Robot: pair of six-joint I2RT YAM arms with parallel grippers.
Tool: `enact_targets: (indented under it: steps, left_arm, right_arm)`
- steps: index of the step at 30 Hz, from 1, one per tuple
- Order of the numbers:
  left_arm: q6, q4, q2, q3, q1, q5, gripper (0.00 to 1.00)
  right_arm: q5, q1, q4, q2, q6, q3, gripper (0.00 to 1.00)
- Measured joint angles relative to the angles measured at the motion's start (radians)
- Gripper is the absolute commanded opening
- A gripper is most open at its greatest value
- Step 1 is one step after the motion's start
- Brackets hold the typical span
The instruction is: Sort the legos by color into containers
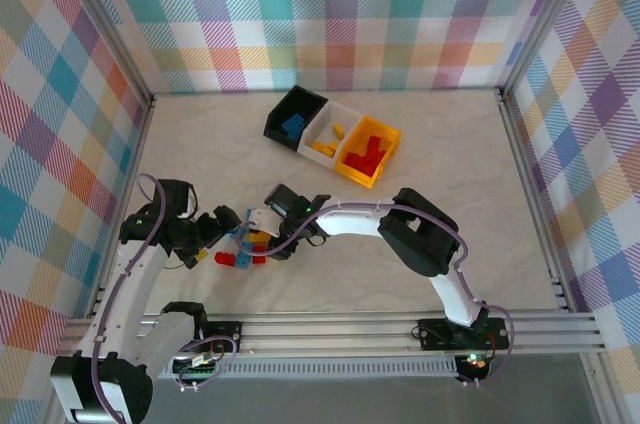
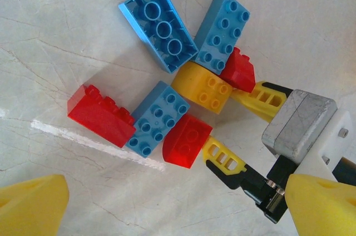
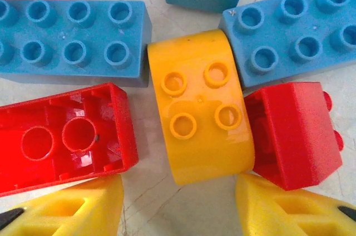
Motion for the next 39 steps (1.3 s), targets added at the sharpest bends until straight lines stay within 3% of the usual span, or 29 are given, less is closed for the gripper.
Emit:
enact_targets:
  steps: [9,22,32,39]
  left_arm:
    - [0.0,0.0,0.015,-0.001,0.004,-0.001,1.0]
    - [-0.004,-0.048,0.055,0.002,0.006,-0.047,1.0]
    - [0.061,-0.058,0.021,0.099,0.006,-0.027,0.96]
    - [0.084,-0.051,0.161,0.122,0.004,0.004,0.93]
  right_arm:
    - [-0.026,-0.002,-0.01,0.073,-0.021,0.107,0.6]
    - [-0.036,-0.025,0.028,0.085,-0.008,0.119,0.62]
    - [-0.118,-0.125,0.085,-0.075,0.144,-0.02,0.61]
    - [-0.193,-0.212,0.022,-0.186,0.354,-0.06,0.6]
